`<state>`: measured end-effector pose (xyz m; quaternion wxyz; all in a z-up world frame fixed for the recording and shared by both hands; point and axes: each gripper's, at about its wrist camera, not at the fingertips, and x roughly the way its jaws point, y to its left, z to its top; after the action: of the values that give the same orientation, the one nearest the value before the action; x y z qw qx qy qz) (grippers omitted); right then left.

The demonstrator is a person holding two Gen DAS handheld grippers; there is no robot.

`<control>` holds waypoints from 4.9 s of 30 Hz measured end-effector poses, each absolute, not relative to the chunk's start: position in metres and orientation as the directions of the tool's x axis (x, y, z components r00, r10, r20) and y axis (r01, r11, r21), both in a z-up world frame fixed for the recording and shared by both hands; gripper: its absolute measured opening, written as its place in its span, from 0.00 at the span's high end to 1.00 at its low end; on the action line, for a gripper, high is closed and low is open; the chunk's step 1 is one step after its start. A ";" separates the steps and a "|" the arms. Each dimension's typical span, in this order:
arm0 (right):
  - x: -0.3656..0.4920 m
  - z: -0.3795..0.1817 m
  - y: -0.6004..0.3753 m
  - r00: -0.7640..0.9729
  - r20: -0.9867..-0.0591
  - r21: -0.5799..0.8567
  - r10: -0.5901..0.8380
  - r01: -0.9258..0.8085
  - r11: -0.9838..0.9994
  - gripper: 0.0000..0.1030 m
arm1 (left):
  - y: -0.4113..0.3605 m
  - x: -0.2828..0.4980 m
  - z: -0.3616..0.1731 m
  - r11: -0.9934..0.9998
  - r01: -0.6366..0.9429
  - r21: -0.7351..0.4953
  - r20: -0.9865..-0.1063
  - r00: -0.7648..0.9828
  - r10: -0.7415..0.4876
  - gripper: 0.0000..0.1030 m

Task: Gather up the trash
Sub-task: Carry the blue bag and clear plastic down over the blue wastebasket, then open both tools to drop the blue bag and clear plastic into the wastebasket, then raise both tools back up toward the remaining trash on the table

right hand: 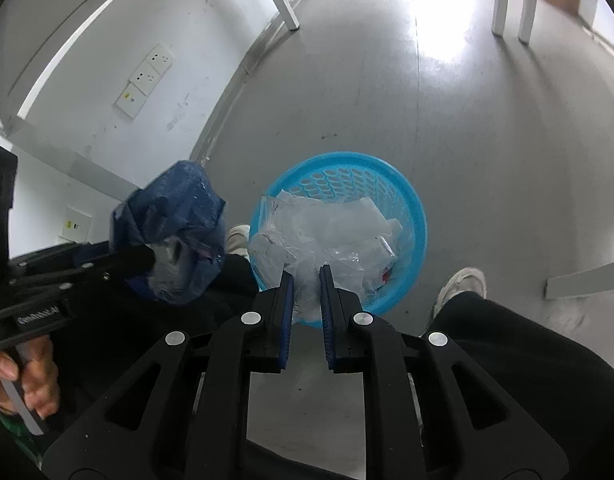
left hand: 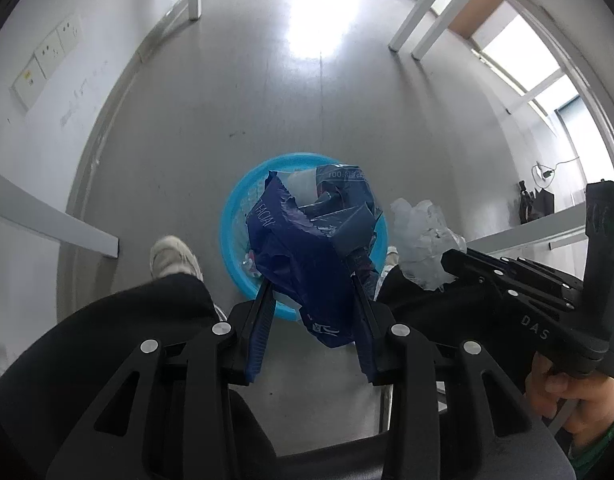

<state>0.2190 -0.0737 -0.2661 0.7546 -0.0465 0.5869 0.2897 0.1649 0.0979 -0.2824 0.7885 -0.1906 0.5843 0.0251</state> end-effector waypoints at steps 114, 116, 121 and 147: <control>0.062 -0.036 -0.165 0.553 -0.682 0.090 0.478 -0.586 0.806 0.17 | 0.030 0.025 -0.037 0.994 -0.052 -0.096 -0.573 0.820 -0.013 0.06; 0.058 -0.025 -0.168 0.570 -0.661 0.089 0.488 -0.587 0.805 0.15 | 0.031 0.025 -0.031 0.993 -0.043 -0.107 -0.557 0.830 -0.024 0.06; 0.058 -0.007 -0.168 0.608 -0.624 0.065 0.491 -0.586 0.807 0.09 | 0.034 0.015 -0.009 0.994 -0.030 -0.102 -0.477 0.879 -0.022 0.06; 0.197 0.040 -0.148 0.683 -0.564 0.038 0.463 -0.539 0.841 0.09 | 0.085 0.135 0.027 0.992 -0.047 -0.115 -0.507 0.862 -0.018 0.06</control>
<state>0.1973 -0.1484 0.0404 0.9150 -0.0658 0.2888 0.2739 0.1353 0.0848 0.0267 0.9629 -0.0617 0.2627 0.0073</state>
